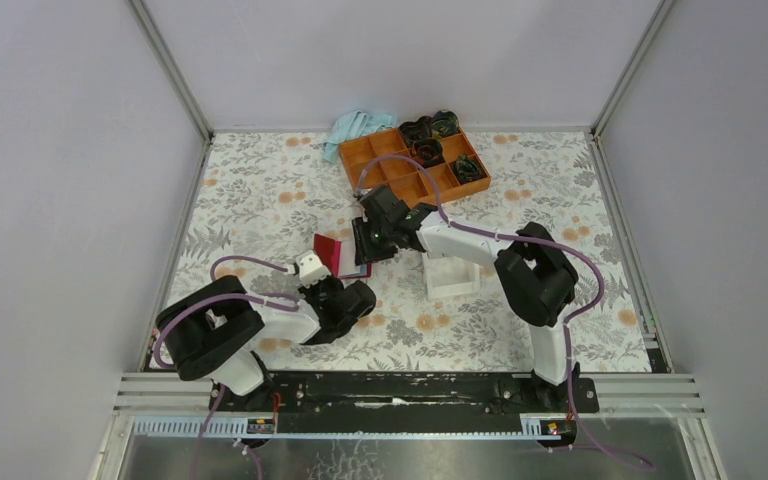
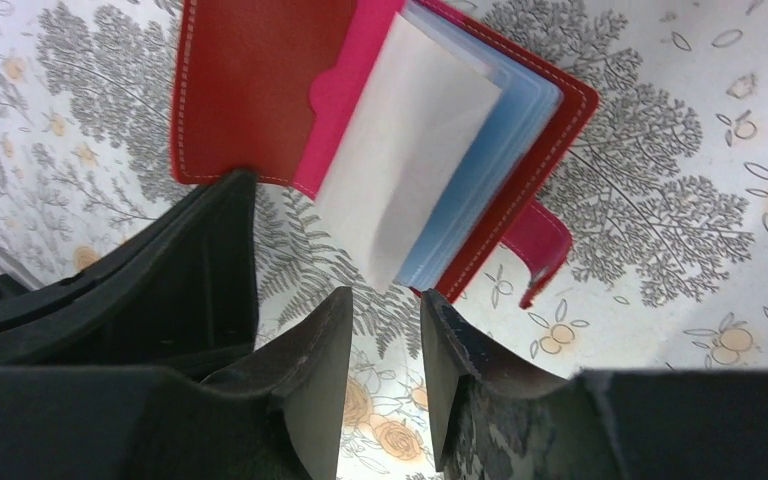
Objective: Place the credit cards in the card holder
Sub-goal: Open the card holder at the center of the board.
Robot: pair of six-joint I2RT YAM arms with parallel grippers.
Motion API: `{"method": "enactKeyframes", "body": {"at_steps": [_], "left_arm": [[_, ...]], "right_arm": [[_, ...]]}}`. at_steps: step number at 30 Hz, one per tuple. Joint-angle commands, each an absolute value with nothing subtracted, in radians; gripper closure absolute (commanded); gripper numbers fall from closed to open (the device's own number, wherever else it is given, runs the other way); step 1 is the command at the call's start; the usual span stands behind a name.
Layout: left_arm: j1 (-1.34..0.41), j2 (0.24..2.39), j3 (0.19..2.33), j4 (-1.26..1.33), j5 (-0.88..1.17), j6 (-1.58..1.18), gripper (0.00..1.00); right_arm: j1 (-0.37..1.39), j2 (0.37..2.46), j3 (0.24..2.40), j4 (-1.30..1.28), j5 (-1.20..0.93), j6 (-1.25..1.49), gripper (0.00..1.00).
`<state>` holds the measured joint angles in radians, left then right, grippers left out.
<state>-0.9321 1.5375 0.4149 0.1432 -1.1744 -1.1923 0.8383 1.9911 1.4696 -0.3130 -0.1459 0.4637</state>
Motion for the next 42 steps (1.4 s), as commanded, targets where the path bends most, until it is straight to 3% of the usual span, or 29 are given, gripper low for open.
{"method": "enactKeyframes", "body": {"at_steps": [1,12,28,42], "left_arm": [[-0.922,1.529,0.404,0.117,-1.196,-1.215,1.0],[-0.911,1.529,0.39,0.121,-1.181,-1.219,1.0],[-0.907,1.532,0.39,0.111,-1.178,-1.227,1.0],[-0.907,1.536,0.394,0.107,-1.176,-1.23,1.0]], "right_arm": [[0.83,1.977,1.472,-0.239,-0.193,0.501,0.62],[0.806,1.958,1.399,-0.152,-0.184,0.555,0.62],[0.79,1.971,1.365,-0.099,-0.183,0.588,0.78],[0.788,2.017,1.393,-0.111,-0.181,0.58,0.8]]}}
